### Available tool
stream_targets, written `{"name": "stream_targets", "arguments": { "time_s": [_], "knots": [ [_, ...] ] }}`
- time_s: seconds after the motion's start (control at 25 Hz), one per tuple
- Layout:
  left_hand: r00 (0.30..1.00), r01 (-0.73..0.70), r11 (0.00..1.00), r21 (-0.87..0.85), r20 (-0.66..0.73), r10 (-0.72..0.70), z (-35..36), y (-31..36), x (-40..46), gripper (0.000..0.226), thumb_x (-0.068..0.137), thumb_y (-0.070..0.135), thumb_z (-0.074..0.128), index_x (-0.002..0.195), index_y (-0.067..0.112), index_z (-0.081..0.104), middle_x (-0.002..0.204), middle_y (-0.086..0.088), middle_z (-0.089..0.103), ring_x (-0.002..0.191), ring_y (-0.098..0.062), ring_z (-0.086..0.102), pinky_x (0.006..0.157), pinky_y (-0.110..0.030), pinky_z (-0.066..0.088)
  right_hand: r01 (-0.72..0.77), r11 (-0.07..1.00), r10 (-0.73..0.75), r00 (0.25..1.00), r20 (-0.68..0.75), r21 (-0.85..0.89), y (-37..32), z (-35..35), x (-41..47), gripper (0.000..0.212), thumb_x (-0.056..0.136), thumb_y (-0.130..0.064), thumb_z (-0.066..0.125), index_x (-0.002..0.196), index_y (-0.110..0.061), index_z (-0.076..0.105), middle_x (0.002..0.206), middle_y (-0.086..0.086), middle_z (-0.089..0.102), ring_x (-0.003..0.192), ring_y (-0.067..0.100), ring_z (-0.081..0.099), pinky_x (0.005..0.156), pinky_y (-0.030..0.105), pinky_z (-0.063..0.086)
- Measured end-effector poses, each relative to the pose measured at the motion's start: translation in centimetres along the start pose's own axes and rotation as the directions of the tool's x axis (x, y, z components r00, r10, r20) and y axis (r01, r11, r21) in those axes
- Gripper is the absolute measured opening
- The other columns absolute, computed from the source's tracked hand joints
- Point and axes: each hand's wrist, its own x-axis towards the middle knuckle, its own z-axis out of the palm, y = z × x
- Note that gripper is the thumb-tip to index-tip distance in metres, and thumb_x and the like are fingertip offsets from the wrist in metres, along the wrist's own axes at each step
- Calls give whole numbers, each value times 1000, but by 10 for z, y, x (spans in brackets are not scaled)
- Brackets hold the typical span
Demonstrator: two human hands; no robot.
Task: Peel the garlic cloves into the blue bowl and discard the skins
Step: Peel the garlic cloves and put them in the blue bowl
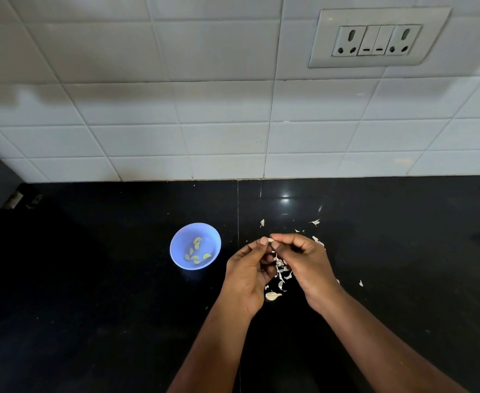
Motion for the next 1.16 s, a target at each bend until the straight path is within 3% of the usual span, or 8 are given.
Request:
{"name": "stream_targets", "arguments": {
  "time_s": [0.2, 0.32, 0.52, 0.64, 0.76, 0.96, 1.08, 1.16],
  "knots": [
    [998, 57, 997, -55, 33, -55, -3, -1, -1, 7, 98, 8, 67, 98, 6, 74, 80, -5, 69, 63, -10, 58, 52, -21, 46, 230, 914, -239, 971, 14, -335, 6, -8, 2, 17, 92, -14, 79, 99, -30, 82, 101, -10, 76, 103, 9, 72, 94, 31, 57],
    [997, 79, 995, -62, 29, -78, -4, 0, -1, 9, 100, 6, 63, 96, 5, 71, 78, -5, 68, 62, -10, 57, 52, -20, 46, 265, 840, -272, 961, 55, -474, 7, -10, 0, 21, 93, -21, 78, 100, -41, 80, 99, -23, 76, 105, 3, 70, 96, 34, 56],
    [993, 118, 990, -78, 33, -116, -6, 4, 0, 11, 101, 6, 61, 95, 3, 69, 78, -7, 65, 59, -10, 57, 48, -20, 45, 306, 760, -320, 944, 80, -574, 10, -8, -2, 17, 94, -23, 76, 104, -36, 81, 99, -21, 74, 104, 4, 68, 90, 31, 56],
    [990, 137, 984, -110, 29, -135, -3, 3, -1, 15, 102, 8, 61, 91, 3, 69, 77, -6, 63, 60, -10, 56, 46, -19, 44, 249, 859, -284, 959, -12, -448, 13, -1, -2, 16, 93, -18, 78, 99, -32, 83, 96, -11, 70, 97, 7, 69, 84, 23, 55],
    [997, 71, 996, -60, -21, -72, 0, -3, 0, 17, 103, 8, 59, 91, 3, 69, 75, -5, 62, 59, -10, 56, 46, -21, 44, 47, 993, -56, 994, -89, -105, 12, 10, -6, 15, 93, -9, 75, 96, -21, 84, 96, -1, 78, 93, 10, 75, 81, 24, 58],
    [997, -51, 960, 276, -46, 66, 2, -2, -1, 21, 107, 10, 54, 90, 7, 65, 66, -2, 58, 54, -8, 58, 48, -27, 49, -253, 938, 270, 962, -40, 236, 13, 13, -11, 13, 95, -13, 71, 104, -11, 81, 86, 6, 77, 72, 9, 69, 60, 22, 53],
    [994, -73, 900, 430, -40, 100, -1, -5, -1, 19, 107, 12, 53, 102, 3, 68, 76, -10, 64, 61, -11, 63, 51, -28, 53, -337, 908, 345, 938, 13, 250, 22, 8, -9, 17, 96, -20, 71, 106, -9, 81, 86, 5, 73, 68, 9, 63, 65, 28, 43],
    [991, -105, 857, 504, -18, 132, -3, -10, -1, 19, 106, 16, 55, 104, 5, 69, 81, -12, 68, 68, -15, 66, 57, -35, 59, -355, 895, 358, 933, 42, 270, 25, 7, -7, 20, 98, -20, 69, 106, -4, 78, 85, 8, 69, 63, 9, 60, 59, 27, 43]
  ]
}}
